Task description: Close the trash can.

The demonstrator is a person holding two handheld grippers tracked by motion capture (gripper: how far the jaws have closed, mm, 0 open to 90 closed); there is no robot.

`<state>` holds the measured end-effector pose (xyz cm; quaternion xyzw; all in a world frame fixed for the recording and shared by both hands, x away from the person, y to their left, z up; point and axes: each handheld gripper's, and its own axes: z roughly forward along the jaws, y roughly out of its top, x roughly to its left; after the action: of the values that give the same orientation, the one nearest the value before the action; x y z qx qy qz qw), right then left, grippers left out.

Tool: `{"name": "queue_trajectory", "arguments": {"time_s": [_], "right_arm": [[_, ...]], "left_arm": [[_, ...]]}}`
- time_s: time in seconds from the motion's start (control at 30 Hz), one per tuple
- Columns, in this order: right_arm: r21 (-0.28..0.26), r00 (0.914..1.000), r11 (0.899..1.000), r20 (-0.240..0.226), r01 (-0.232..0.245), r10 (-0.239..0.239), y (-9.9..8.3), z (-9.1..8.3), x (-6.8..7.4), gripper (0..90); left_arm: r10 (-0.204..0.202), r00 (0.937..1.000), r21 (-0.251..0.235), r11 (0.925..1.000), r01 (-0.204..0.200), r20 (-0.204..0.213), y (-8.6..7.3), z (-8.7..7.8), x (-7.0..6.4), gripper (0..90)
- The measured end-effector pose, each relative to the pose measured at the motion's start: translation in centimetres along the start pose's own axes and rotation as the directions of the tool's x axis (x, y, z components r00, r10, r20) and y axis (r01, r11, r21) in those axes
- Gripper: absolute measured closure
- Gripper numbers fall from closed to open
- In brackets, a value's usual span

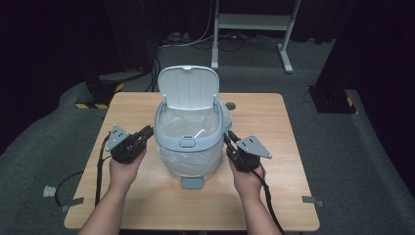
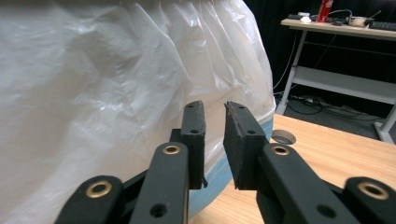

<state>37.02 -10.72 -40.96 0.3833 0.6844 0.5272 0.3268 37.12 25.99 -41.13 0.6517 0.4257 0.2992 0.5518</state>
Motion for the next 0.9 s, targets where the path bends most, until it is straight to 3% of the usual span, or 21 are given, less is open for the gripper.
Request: {"name": "queue_trajectory", "arguments": {"time_s": [0.27,0.63,0.9], "right_arm": [[-0.012,0.9999,1.0,0.014,-0.004,0.005,1.1,-1.0,-0.1,70.1],[-0.056,0.9999,0.998,0.015,0.001,0.0,3.0,-1.7,-0.9,67.3],[-0.062,0.9998,0.998,0.02,-0.008,0.009,4.3,-1.3,-1.2,66.5]], "left_arm": [[0.033,0.9994,0.015,0.9993,-0.033,0.005,1.0,-0.7,-0.2,73.2],[0.036,0.9993,0.0,0.9994,-0.036,-0.013,3.3,-0.5,0.2,67.9],[0.032,0.9994,0.008,0.9995,-0.032,-0.012,5.3,0.2,0.5,66.5]]}}
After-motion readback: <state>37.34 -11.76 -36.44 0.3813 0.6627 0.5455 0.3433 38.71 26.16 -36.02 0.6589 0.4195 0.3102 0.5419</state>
